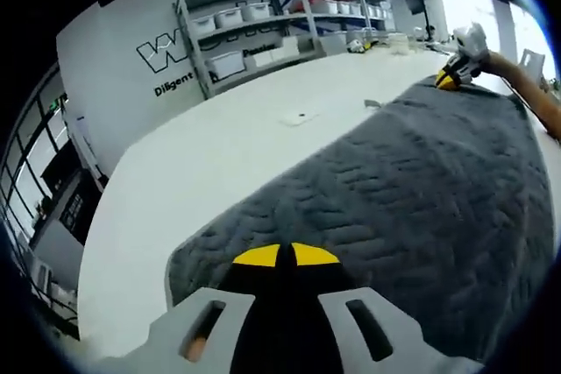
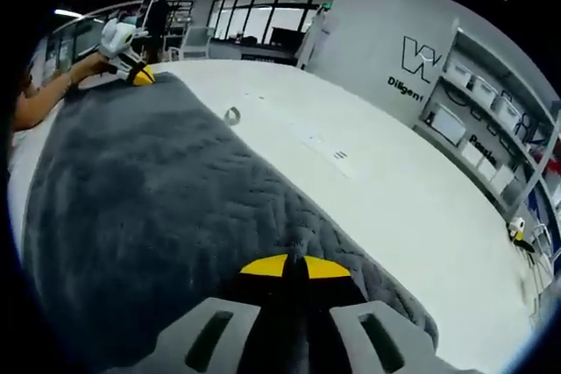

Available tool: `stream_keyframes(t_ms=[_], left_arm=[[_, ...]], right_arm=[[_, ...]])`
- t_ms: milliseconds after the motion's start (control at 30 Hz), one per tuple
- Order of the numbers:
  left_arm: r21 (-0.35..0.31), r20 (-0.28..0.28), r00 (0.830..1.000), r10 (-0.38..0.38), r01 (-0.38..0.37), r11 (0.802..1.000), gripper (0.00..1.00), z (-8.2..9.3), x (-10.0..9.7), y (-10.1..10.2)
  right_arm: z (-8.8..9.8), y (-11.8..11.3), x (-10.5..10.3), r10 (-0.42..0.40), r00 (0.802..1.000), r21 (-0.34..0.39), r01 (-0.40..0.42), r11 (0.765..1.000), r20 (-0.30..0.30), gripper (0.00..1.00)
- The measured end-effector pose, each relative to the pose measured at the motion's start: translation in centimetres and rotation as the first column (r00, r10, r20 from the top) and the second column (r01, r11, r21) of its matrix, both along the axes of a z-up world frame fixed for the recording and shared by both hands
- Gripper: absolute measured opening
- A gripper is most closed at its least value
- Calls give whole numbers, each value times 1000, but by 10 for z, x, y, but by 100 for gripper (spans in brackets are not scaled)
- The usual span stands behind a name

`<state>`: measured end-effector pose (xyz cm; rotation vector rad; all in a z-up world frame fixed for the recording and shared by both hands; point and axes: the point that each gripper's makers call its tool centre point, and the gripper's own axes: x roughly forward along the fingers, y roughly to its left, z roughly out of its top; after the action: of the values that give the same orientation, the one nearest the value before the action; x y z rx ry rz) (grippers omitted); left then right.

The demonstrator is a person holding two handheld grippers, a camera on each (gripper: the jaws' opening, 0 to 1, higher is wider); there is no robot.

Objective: Open the folded towel by lifting each exposed corner and separating the folded layers until the towel lies flat within the target outline without major curled edges

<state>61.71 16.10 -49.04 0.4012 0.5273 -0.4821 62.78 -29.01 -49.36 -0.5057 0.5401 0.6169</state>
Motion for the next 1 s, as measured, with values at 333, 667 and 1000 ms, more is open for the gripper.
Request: stream_keyframes(t_ms=[333, 667, 1000], left_arm=[[-10, 8, 1000, 17, -17, 1000, 3, 0, 7, 2], [-13, 27, 999, 38, -38, 999, 3, 0, 15, 3], [-40, 40, 997, 70, -68, 997, 2, 1, 20, 4]], right_arm=[[0, -3, 13, -26, 999, 16, 26, 1000, 21, 2], [1, -5, 27, -54, 996, 0, 54, 999, 72, 4], [2, -8, 32, -67, 991, 0, 68, 998, 115, 3]])
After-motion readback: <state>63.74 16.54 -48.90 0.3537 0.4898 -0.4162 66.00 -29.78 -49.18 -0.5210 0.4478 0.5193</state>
